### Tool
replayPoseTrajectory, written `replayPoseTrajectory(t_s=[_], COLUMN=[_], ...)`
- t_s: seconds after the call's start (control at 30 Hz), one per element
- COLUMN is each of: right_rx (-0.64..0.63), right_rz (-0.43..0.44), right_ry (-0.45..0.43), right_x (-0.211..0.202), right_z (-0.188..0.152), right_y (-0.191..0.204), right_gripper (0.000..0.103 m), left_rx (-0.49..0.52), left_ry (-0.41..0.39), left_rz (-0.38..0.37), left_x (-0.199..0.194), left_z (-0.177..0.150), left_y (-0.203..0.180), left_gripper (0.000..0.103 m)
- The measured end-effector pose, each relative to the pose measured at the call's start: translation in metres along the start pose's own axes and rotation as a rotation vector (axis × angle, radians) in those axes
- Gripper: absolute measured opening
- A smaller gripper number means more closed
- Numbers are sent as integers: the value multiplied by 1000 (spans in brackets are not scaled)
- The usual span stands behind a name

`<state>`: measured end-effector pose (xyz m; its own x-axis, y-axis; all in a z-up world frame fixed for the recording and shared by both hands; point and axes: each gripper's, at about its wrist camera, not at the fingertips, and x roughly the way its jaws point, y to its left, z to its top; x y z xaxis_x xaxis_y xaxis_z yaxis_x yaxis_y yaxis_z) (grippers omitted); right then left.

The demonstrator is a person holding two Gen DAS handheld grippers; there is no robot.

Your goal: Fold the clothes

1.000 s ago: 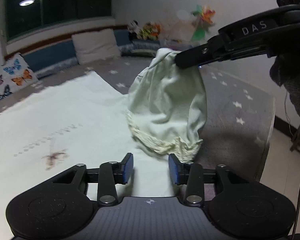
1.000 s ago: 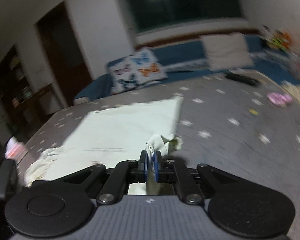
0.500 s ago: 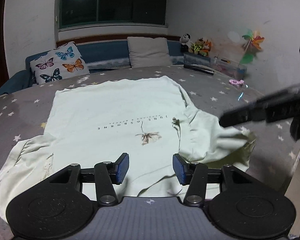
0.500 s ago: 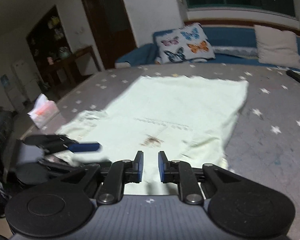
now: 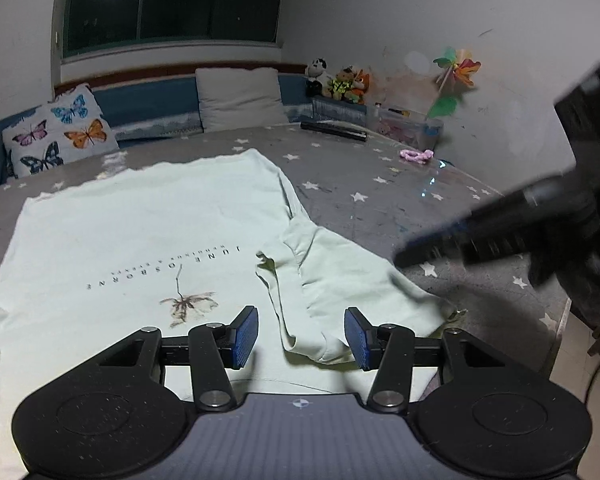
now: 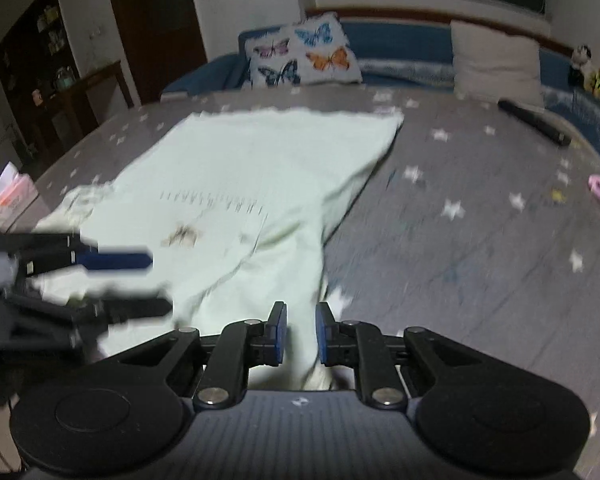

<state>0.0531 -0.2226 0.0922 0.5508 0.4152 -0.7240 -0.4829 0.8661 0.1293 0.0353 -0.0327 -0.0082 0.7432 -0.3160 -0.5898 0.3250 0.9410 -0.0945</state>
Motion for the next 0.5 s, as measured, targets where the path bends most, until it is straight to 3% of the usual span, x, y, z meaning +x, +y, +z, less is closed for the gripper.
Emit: replayPoseTrajectory(t_s=[0.27, 0.5], right_rx=[25, 86], right_rz=[-39, -82], right_ry=[-42, 18], right_x=[47, 96], right_z=[56, 79], right_y=[-10, -13], right_gripper=[21, 24], left_rx=[-33, -56], left_ry=[20, 36], left_rz=[0, -16], left_x=[6, 10], left_z=[-3, -8], left_y=[9, 15], left_gripper=[51, 51])
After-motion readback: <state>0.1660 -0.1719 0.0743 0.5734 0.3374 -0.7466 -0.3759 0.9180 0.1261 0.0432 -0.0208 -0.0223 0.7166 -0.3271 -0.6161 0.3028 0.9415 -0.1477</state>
